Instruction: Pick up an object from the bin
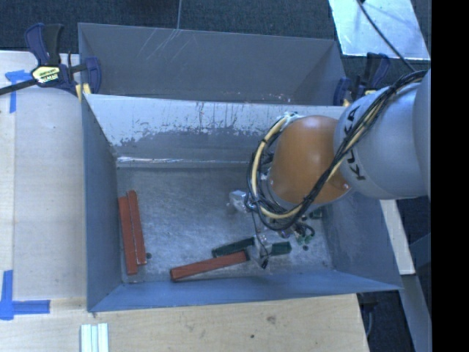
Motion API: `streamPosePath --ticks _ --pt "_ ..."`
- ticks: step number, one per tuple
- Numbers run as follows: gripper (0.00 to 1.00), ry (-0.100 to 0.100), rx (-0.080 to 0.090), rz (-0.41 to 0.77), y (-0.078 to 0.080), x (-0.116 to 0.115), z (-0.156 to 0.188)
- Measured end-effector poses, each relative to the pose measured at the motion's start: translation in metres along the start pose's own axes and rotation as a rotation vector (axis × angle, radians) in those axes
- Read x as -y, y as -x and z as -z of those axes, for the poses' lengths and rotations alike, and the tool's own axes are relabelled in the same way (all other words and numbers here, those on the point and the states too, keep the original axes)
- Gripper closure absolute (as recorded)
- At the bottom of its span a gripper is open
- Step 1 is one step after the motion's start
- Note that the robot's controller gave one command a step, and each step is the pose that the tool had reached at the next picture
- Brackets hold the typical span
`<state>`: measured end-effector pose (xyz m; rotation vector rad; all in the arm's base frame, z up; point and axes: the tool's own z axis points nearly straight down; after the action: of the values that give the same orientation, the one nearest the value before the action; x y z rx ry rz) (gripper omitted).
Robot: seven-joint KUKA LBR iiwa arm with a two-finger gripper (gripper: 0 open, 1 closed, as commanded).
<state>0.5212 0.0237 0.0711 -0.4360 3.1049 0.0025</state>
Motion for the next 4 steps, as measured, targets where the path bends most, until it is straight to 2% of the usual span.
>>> streamPosePath --ticks 1,2,3,4 --pt "0.0 -0.002 -0.005 -0.058 -0.038 0.026 0.0" --pt "0.0 -0.001 0.004 0.014 -0.026 -0.034 0.001" --pt "1.0 -0.001 -0.005 0.01 -0.029 -0.032 0.002" --pt "1.0 -0.003 -0.001 0.149 -0.033 0.013 0.024"
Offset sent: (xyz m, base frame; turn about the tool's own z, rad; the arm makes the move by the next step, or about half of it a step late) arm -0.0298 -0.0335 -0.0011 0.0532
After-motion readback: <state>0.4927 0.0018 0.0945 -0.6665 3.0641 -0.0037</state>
